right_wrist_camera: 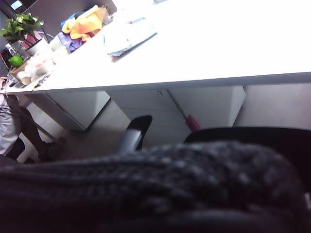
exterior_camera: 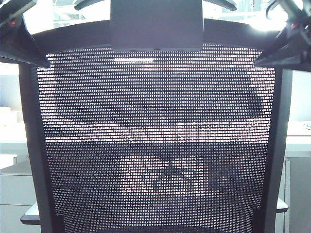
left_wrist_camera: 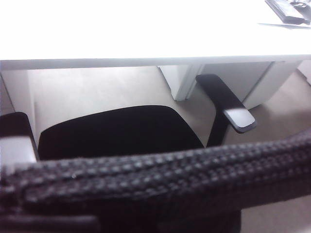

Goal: Push the black chair under the table.

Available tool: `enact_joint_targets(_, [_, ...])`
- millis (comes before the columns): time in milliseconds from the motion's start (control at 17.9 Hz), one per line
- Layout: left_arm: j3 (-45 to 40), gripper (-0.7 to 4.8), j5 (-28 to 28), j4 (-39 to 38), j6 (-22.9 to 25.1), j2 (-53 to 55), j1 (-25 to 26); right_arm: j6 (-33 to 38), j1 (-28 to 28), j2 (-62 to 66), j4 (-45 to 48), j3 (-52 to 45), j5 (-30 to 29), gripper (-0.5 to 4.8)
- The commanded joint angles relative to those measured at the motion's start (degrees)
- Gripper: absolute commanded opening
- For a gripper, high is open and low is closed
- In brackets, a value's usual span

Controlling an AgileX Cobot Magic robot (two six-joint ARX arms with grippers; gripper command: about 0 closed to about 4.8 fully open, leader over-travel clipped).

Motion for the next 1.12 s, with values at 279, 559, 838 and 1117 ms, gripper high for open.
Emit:
enact_joint_targets(279, [0.6, -0.06, -7.2, 13.7, 0.5, 6.8, 2.7, -0.1, -0.7, 5.2, 5.2, 4.4, 6.6, -0.05])
enact_joint_targets(559, [0.7, -0.06, -7.0, 17.8, -0.3, 10.4, 2.7, 0.2, -0.6, 9.5, 7.9, 6.3, 6.6, -0.05])
enact_joint_targets(838, [0.7, -0.06, -6.3, 20.8, -0.5, 11.7, 4.0, 0.1, -0.6, 15.6, 9.5, 11.4, 6.6, -0.05])
enact_joint_targets(1117, [0.7, -0.06, -5.9, 24.4, -0.5, 13.9, 5.9, 0.2, -0.6, 18.5, 11.0, 12.8, 6.8, -0.06])
